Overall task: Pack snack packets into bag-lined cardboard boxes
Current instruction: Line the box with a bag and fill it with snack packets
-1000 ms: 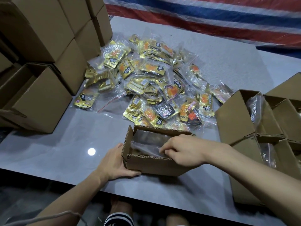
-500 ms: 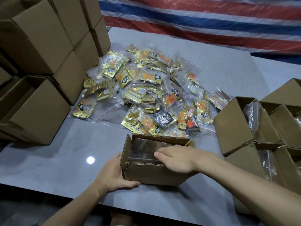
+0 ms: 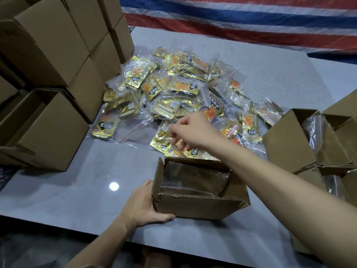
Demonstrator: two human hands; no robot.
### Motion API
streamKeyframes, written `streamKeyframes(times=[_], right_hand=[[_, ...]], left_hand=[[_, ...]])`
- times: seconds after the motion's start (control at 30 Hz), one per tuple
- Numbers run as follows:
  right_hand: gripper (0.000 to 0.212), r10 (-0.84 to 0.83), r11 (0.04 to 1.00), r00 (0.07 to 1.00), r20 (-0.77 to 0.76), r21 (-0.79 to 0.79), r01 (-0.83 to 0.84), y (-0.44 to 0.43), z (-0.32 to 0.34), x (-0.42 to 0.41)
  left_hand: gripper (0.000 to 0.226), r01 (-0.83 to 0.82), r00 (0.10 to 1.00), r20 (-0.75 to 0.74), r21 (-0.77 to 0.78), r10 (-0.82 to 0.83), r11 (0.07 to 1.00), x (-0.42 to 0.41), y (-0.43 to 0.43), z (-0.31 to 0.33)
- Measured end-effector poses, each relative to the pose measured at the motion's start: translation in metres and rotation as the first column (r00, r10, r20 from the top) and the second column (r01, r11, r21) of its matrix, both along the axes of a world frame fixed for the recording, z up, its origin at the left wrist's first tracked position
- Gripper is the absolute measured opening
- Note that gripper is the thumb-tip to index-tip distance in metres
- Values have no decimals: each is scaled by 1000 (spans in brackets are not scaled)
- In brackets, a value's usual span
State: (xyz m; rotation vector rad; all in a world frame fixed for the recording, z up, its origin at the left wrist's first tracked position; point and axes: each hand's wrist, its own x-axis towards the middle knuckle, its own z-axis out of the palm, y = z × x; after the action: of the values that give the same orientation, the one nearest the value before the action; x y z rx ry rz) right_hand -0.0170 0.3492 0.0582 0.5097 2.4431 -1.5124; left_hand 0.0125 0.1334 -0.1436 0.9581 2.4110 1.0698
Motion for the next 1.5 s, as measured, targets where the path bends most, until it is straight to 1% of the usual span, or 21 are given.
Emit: streamKeyframes(times=[0.03,0.1,0.2,0.27,0.37,0.43,0.5,0.63,0.73,0.8,0.87,0.93,0.97,1.03,1.1,1.17,1.23,1.3,1.37,1.43,1.5], right_hand=[[22,-14,1000,999,42,-15,15,-7,-3,-15],[24,4,1000,988,154,-10,-2,-19,-10,-43],[24,39,998,950,310,43,-55,-35,-24,-80],[24,24,998,919,394,43,-45,-43,-36,-99],[28,-30,999,862,505,39,12,-52,-57,-119],[41,-90,996,835,543,26,90,-56,-72,-127],[49,-132,987,831,540,-9,163,-60,-81,-133],[45,-202,955,879,432,-112,275,-68,-86,-137],[48,-170,932,898,407,-231,281,-71,-87,-133],[47,-186,922,900,394,-246,299,-72,-90,-134],[40,-276,908,908,314,-226,354,-74,-93,-136],[32,-281,935,943,177,-173,311,-79,-91,-138],[35,-251,954,961,113,-142,265,-83,-86,-139],[50,-195,975,981,0,-112,194,-88,-73,-141],[53,-193,979,973,-125,-86,183,-87,-57,-142],[45,-186,983,954,-234,-41,182,-84,-39,-142],[42,-172,985,943,-285,-51,164,-80,-22,-139],[37,-164,986,939,-304,-75,148,-77,-7,-137],[25,-153,988,928,-341,-85,131,-73,8,-134],[13,-156,981,918,-365,-163,102,-69,26,-128],[21,-156,970,901,-405,-237,61,-62,45,-121]], left_hand=[[62,-3,1000,2,11,3,1000,0,0,0],[62,1,1000,4,30,-1,1000,0,0,1],[63,10,1000,-6,56,-10,998,0,1,1],[67,-3,1000,13,69,2,998,-1,2,1],[76,-13,1000,-4,62,13,998,-1,2,1],[75,-7,1000,7,59,7,998,-2,2,1],[74,-5,1000,20,60,3,998,-2,2,1],[79,-1,1000,6,61,1,998,-3,2,1],[81,8,1000,5,47,-8,999,-3,2,1],[81,5,1000,-9,42,-4,999,-3,2,1],[80,2,1000,-29,39,-1,999,-3,2,0],[81,8,999,-43,37,-6,999,-4,3,0],[82,11,999,-40,40,-9,999,-4,3,-1],[85,5,1000,-30,53,-4,999,-4,2,-4],[88,2,1000,-24,58,0,998,-4,2,-5],[86,-1,999,-32,70,3,998,-5,2,-6],[86,-1,1000,-29,79,4,997,-5,2,-7],[86,-12,999,-33,82,15,997,-5,2,-8],[86,-24,999,-30,85,27,996,-5,2,-9],[88,-23,999,-33,79,26,997,-5,1,-10],[87,-24,999,-27,78,26,997,-5,1,-10]])
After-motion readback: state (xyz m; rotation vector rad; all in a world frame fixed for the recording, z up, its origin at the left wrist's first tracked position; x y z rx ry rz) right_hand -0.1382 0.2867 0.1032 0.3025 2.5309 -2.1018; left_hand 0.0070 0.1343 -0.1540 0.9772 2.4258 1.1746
